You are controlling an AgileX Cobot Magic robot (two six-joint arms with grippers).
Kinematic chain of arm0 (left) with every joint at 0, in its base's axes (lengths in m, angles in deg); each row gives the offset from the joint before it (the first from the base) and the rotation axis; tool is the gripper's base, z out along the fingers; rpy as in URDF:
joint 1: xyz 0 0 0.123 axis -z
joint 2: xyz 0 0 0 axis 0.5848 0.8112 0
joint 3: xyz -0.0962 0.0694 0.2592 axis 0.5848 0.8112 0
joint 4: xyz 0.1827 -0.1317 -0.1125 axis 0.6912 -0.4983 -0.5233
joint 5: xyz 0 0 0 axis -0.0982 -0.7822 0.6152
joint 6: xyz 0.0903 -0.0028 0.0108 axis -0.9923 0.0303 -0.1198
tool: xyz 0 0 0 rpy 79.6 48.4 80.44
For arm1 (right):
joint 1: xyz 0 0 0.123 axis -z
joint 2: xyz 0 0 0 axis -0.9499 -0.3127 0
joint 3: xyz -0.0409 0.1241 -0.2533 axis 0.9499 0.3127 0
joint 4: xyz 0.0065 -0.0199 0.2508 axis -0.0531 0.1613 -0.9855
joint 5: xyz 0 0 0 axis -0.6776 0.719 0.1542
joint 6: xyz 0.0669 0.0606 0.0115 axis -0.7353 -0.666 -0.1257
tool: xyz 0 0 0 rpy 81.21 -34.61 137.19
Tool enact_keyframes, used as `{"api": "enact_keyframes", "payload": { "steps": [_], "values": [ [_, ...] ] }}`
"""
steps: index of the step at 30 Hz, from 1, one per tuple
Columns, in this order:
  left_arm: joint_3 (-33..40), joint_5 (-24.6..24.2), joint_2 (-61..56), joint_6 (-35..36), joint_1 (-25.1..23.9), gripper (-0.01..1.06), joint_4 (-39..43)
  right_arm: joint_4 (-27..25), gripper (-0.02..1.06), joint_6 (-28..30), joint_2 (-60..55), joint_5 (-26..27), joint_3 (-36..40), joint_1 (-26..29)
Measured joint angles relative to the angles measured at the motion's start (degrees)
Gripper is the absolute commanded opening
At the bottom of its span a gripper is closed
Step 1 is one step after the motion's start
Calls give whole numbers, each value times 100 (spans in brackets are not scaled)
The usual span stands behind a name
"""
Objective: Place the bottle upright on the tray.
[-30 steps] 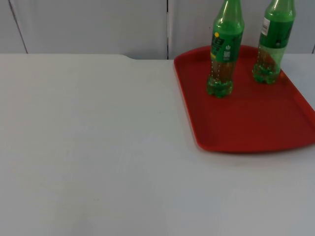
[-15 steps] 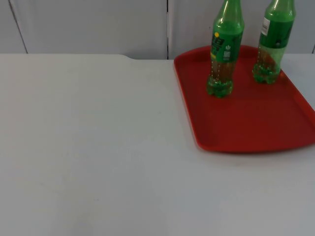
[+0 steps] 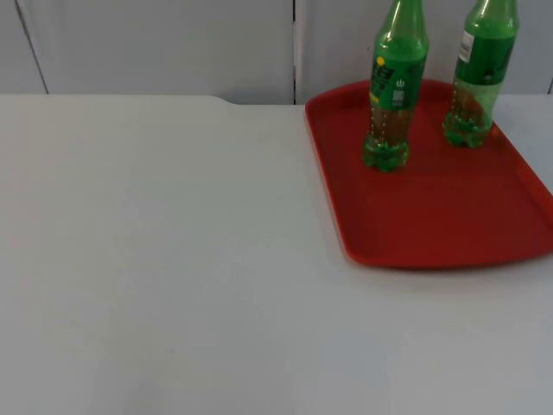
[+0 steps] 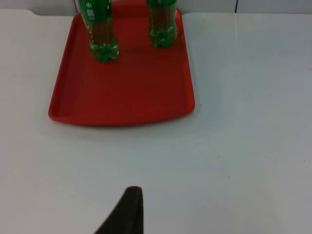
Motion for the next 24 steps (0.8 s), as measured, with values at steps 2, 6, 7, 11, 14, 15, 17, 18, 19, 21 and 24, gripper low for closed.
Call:
{"api": "enact_keyframes", "payload": {
  "steps": [2,6,7,11,14,15,17,18,19,21,24],
  "values": [
    [0,0,0,0,0,105,0,0,105,0,0,0,0,0],
    [0,0,0,0,0,105,0,-10,105,0,0,0,0,0],
    [0,0,0,0,0,105,0,-10,105,0,0,0,0,0],
    [0,0,0,0,0,105,0,-10,105,0,0,0,0,0],
    [0,0,0,0,0,105,0,-10,105,0,0,0,0,0],
    [0,0,0,0,0,105,0,-10,105,0,0,0,0,0],
    [0,0,0,0,0,105,0,-10,105,0,0,0,0,0],
    [0,0,0,0,-24,105,0,-10,105,0,0,0,0,0],
    [0,0,0,0,-80,105,0,-10,105,0,0,0,0,0],
    [0,0,0,0,-154,105,0,-10,105,0,0,0,0,0],
    [0,0,0,0,-431,105,0,-10,105,0,0,0,0,0]
  ]
}}
